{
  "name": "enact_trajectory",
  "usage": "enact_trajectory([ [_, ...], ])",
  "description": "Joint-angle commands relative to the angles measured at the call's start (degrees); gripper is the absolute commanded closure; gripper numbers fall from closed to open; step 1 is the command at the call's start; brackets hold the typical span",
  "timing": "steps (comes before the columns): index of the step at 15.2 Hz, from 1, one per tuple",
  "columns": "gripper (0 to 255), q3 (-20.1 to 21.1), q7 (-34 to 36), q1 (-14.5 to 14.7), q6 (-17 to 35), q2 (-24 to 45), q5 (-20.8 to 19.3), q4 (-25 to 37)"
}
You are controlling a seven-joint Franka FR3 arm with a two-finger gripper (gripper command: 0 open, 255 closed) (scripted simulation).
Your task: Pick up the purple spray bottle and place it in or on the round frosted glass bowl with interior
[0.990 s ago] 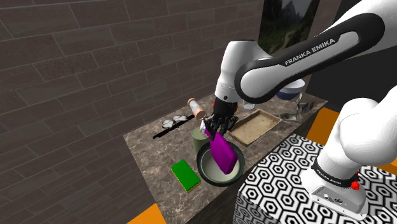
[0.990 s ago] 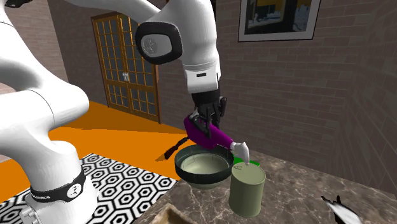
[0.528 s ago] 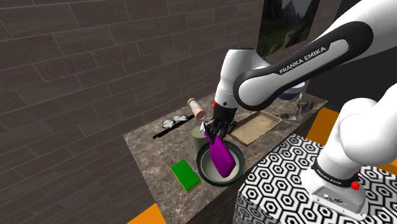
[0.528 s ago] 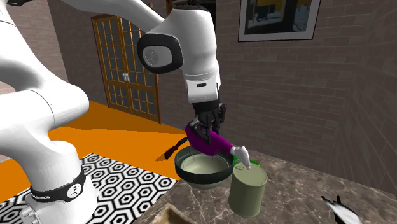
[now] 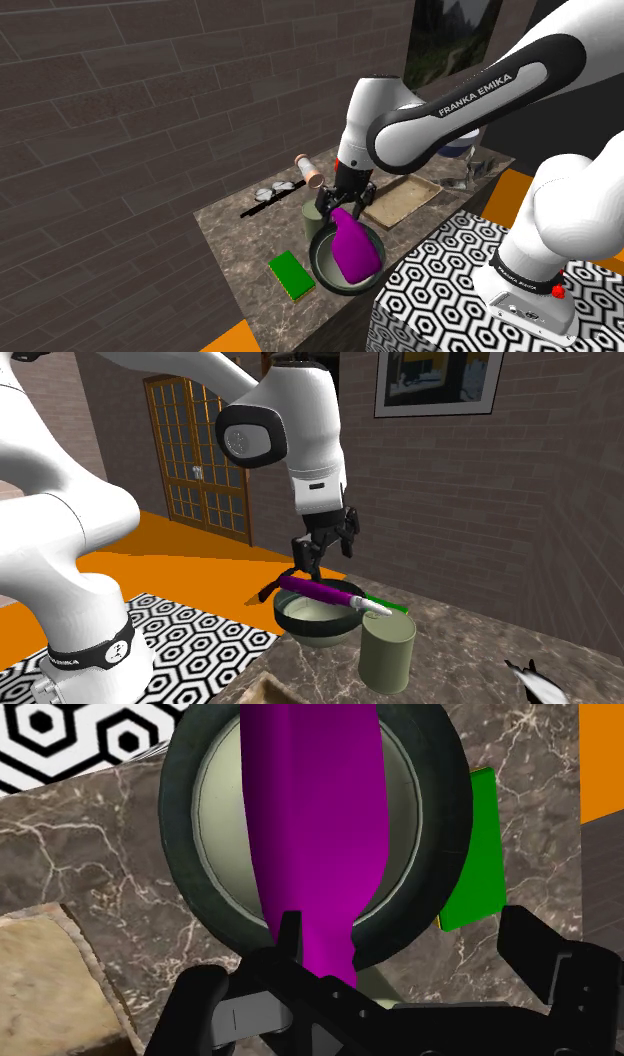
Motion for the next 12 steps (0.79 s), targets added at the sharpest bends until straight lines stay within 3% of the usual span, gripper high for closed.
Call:
enact_trajectory([
  [1,0,0.0,0.0,0.0,0.0,0.0,0.0,0.0],
  [2,0,0.0,0.0,0.0,0.0,0.0,0.0,0.0],
  [6,0,-2.2,0.7,-0.9,-8.9,-6.0,-1.9,2.6],
  [12,0,-2.2,0.7,-0.9,-8.9,-6.0,-1.9,2.6],
])
